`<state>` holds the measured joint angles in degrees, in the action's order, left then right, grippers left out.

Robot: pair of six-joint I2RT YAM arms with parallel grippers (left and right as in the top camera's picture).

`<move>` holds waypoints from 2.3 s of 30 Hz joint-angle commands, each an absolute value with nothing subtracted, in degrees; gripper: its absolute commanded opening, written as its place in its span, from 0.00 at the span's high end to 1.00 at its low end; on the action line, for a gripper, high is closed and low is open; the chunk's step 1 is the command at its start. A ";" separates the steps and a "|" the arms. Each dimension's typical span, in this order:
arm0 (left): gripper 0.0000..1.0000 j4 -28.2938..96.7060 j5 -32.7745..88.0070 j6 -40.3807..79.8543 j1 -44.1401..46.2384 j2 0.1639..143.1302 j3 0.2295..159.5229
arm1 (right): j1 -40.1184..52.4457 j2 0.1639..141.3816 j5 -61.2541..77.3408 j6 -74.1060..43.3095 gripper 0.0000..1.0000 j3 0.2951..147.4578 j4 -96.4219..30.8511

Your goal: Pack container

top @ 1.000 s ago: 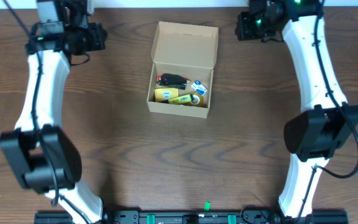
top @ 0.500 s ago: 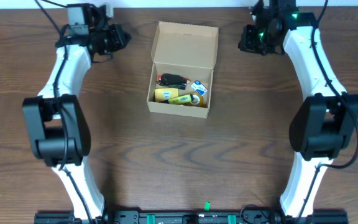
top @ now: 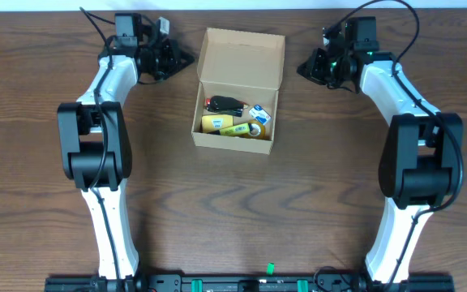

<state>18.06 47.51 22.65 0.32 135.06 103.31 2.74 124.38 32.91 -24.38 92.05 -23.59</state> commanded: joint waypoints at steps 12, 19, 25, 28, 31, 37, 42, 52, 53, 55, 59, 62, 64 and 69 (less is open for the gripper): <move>0.94 17.63 53.60 23.09 2.63 135.04 105.08 | 6.72 128.09 43.42 -34.28 0.99 90.96 -10.85; 0.94 17.80 59.42 21.80 1.56 134.85 107.18 | 6.20 128.09 48.77 -34.26 0.99 90.98 -5.82; 0.95 18.41 61.54 19.75 0.08 132.99 107.87 | 4.75 128.07 55.11 -34.22 0.98 90.98 0.23; 0.94 20.36 61.32 16.29 -0.08 130.58 107.87 | 4.14 128.07 60.31 -34.26 0.98 91.15 4.93; 0.94 22.46 60.20 12.53 0.23 127.83 107.87 | 4.05 128.05 64.25 -34.26 0.98 91.92 7.29; 0.94 28.03 56.21 5.26 1.02 122.72 107.87 | 4.23 128.05 70.74 -34.22 0.98 94.11 7.31; 0.94 34.72 52.58 -1.76 1.65 119.90 107.87 | 4.80 128.05 75.35 -34.13 0.98 94.13 7.29; 0.94 46.72 43.09 -9.23 3.57 117.67 107.87 | 7.75 128.05 79.55 -32.34 0.98 94.06 2.35; 0.94 47.46 42.65 -9.26 3.77 117.67 107.87 | 8.03 128.05 79.48 -31.73 0.98 94.06 0.75; 0.94 48.66 42.54 -9.26 3.81 117.67 107.87 | 8.58 128.05 79.42 -29.76 0.98 94.06 -2.76; 0.94 50.41 40.80 -9.23 3.88 117.62 107.87 | 8.93 128.05 76.14 -25.26 0.98 94.06 -10.81; 0.94 51.48 38.57 -9.23 3.88 117.34 107.87 | 8.40 128.05 74.11 -23.00 0.98 94.06 -14.22; 0.94 51.75 37.85 -9.26 3.88 116.92 107.87 | 7.92 128.03 74.13 -23.05 0.98 94.08 -14.17; 0.94 52.45 33.39 -9.21 3.88 113.99 107.87 | 6.85 126.32 72.64 -20.86 0.98 94.08 -14.17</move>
<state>52.14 36.97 -7.99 3.88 118.04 106.87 7.66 127.42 73.93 -24.21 93.23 -14.13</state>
